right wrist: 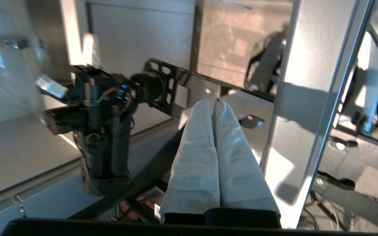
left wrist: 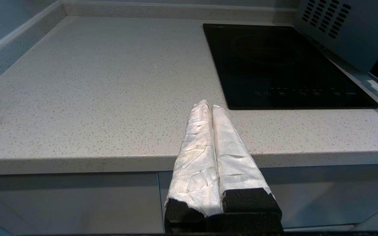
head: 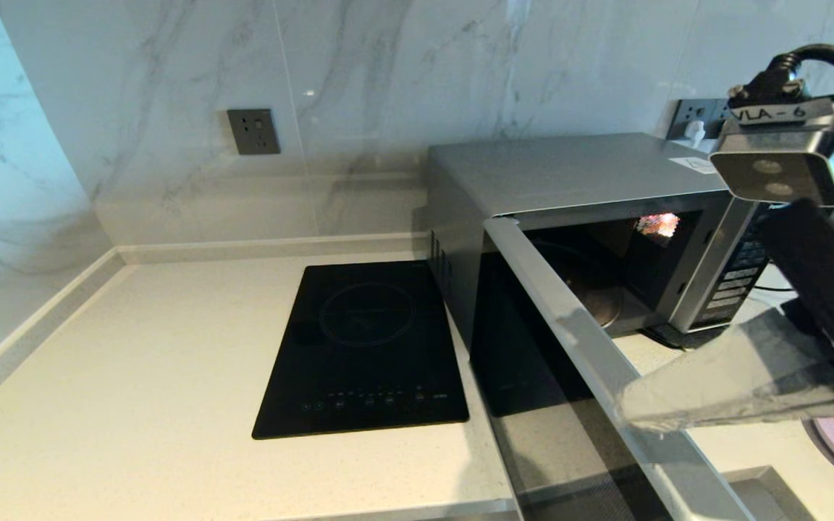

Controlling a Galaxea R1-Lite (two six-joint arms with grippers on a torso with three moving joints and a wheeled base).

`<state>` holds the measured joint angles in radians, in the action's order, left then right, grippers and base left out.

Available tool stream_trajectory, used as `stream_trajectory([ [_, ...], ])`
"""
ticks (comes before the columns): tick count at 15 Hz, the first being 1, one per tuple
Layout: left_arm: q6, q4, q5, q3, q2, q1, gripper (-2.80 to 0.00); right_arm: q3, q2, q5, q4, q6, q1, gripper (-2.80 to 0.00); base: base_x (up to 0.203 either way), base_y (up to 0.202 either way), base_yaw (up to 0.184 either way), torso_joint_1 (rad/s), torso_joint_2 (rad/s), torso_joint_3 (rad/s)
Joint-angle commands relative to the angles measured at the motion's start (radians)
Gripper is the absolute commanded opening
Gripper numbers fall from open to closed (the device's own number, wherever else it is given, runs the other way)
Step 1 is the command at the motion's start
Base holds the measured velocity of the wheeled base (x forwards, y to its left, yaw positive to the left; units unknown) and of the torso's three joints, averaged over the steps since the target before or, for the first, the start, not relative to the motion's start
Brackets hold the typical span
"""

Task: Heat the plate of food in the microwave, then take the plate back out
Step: Close the microwave oven

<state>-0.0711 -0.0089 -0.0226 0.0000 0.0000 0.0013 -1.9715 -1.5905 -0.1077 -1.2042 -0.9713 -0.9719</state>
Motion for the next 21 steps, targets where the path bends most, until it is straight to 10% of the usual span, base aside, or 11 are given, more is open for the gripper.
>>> stream_trajectory([
  [1,-0.001,0.0,0.0,0.0,0.002,0.0,-2.8,0.005,-0.031,-0.004,-0.042,-0.007,-0.012,-2.8,0.0,0.0,0.0,0.0,0.0,0.0],
  [9,-0.001,0.0,0.0,0.0,0.002,0.0,-2.8,0.102,-0.03,0.006,-0.061,-0.014,-0.013,-2.8,0.0,0.0,0.0,0.0,0.0,0.0],
  [21,-0.001,0.0,0.0,0.0,0.002,0.0,-2.8,0.265,0.083,0.221,-0.064,-0.072,0.108,-2.8,0.0,0.0,0.0,0.0,0.0,0.0],
])
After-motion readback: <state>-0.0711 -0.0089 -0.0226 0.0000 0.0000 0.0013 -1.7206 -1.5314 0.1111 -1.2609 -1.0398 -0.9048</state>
